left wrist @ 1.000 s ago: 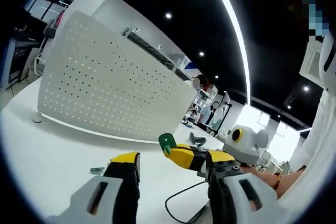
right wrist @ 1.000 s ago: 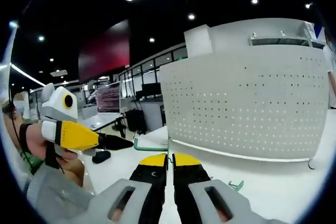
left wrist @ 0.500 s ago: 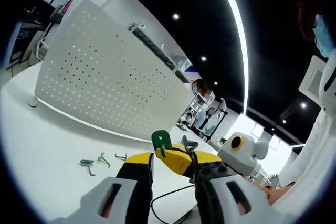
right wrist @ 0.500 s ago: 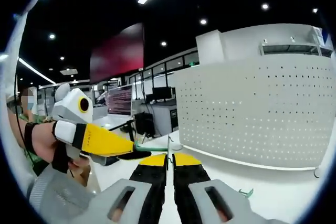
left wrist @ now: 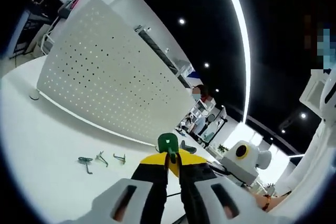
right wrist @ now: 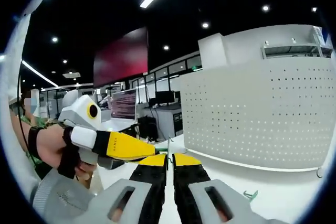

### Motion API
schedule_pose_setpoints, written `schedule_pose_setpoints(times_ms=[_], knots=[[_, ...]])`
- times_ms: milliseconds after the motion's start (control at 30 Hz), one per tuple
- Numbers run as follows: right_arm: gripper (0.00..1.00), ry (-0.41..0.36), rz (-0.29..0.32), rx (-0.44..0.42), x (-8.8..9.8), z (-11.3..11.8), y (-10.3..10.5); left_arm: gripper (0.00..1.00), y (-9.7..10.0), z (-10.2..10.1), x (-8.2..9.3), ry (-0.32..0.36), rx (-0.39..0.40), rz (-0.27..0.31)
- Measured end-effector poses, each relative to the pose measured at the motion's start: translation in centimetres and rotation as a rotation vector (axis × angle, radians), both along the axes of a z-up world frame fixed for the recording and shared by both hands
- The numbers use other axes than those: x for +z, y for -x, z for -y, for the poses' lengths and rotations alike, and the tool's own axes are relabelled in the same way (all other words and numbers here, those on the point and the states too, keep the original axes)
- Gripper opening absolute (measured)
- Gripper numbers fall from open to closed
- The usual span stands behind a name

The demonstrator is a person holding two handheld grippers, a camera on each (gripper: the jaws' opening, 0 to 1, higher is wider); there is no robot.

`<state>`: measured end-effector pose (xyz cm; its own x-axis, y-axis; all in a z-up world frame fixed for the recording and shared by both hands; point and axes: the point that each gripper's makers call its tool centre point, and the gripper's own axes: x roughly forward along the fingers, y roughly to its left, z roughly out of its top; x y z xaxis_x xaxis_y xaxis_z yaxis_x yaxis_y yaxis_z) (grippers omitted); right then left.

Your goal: Insert the hook assembly into the mounting plate slot until the hook locks in place.

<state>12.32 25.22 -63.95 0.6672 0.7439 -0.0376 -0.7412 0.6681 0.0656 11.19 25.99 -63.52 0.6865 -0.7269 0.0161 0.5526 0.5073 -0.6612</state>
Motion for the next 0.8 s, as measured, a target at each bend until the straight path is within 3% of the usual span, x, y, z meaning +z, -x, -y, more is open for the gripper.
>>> schedule_pose_setpoints(times_ms=[333, 800], knots=[[0.03, 0.018, 0.0, 0.0, -0.26, -0.02, -0.17, 0.04, -0.35, -0.25, -0.4, 0.013, 0.008, -0.028], [0.08, 0.016, -0.022, 0.019, -0.27, -0.39, -0.04, 0.03, -0.6, -1.03, 0.21, -0.025, 0.04, 0.026]])
